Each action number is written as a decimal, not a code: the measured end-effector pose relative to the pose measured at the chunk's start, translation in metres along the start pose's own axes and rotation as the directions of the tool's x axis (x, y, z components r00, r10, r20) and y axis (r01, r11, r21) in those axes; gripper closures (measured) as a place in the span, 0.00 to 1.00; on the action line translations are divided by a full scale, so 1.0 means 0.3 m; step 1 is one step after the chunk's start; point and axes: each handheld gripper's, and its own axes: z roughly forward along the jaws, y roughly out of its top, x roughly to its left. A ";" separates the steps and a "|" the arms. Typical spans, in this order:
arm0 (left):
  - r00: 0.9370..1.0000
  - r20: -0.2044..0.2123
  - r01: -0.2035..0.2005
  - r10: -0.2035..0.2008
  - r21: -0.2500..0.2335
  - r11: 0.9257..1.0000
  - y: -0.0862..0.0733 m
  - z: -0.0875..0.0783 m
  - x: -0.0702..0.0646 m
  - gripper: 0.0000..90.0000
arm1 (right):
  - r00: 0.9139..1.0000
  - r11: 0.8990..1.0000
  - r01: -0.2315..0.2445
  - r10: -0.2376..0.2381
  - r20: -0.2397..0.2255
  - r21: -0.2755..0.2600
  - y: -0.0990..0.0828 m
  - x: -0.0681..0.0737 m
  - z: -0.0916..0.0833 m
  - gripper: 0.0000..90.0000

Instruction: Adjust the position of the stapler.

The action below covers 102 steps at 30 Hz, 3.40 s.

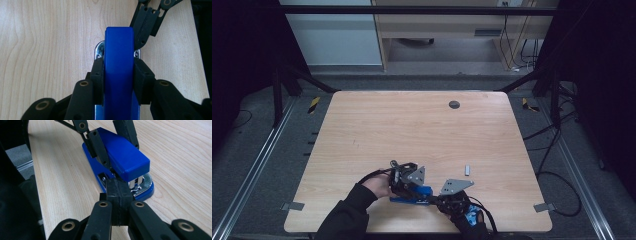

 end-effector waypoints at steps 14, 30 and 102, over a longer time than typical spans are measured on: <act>1.000 0.009 -0.005 0.005 -0.011 1.000 -0.004 -0.003 0.003 0.73 | 1.000 1.000 -0.006 0.006 0.016 -0.014 -0.005 0.001 0.009 1.00; 1.000 0.016 0.013 -0.012 -0.032 0.999 -0.011 -0.005 0.000 0.73 | 1.000 1.000 -0.027 0.028 0.011 -0.014 -0.004 0.004 0.013 1.00; 1.000 -0.009 0.022 -0.022 -0.074 0.997 -0.029 -0.010 -0.019 0.73 | 1.000 1.000 -0.007 0.007 -0.017 -0.025 -0.006 0.002 0.020 1.00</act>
